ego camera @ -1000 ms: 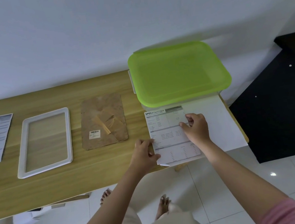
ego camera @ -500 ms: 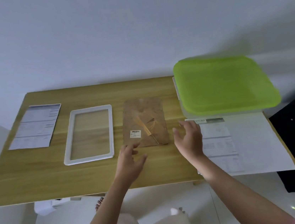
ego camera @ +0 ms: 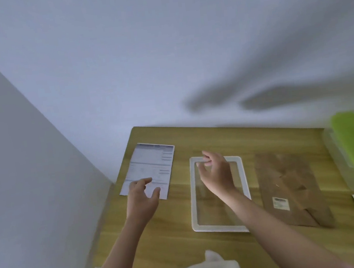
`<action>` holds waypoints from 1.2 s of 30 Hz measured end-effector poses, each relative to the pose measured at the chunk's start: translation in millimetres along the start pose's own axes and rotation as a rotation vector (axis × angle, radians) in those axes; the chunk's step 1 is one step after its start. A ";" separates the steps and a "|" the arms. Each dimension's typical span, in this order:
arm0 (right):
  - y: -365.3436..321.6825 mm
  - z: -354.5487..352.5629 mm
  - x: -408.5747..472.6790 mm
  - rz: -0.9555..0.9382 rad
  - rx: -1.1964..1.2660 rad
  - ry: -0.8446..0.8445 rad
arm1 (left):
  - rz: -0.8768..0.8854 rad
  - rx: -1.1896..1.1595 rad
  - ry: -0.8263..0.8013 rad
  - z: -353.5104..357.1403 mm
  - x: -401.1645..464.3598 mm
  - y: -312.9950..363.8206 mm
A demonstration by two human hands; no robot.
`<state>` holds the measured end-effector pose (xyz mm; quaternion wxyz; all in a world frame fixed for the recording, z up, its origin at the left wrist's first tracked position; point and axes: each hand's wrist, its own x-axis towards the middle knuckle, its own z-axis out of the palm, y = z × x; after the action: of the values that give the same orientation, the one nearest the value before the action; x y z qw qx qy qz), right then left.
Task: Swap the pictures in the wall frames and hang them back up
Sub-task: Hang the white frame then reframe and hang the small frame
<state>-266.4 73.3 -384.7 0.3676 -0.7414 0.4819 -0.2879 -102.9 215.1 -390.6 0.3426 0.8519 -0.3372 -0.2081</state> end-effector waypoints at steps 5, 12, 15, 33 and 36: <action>-40.5 65.7 35.1 0.199 0.018 -0.180 | -0.092 0.065 -0.040 -37.7 41.5 -38.4; -54.8 121.6 63.6 0.442 -0.195 -0.341 | -0.097 0.086 -0.133 -38.8 71.1 -60.5; -51.7 129.4 66.0 0.480 -0.105 -0.231 | -0.104 0.055 -0.134 -38.4 81.0 -62.5; -21.8 28.7 13.7 0.256 0.043 0.180 | 0.052 -0.235 -0.227 -4.5 48.4 9.8; -4.8 -0.7 -3.9 0.250 0.038 0.219 | 0.069 -0.257 -0.287 11.8 27.4 26.0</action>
<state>-266.0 78.1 -380.6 0.3599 -0.6327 0.6020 -0.3281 -102.3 176.2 -383.2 0.4040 0.7506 -0.3822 -0.3568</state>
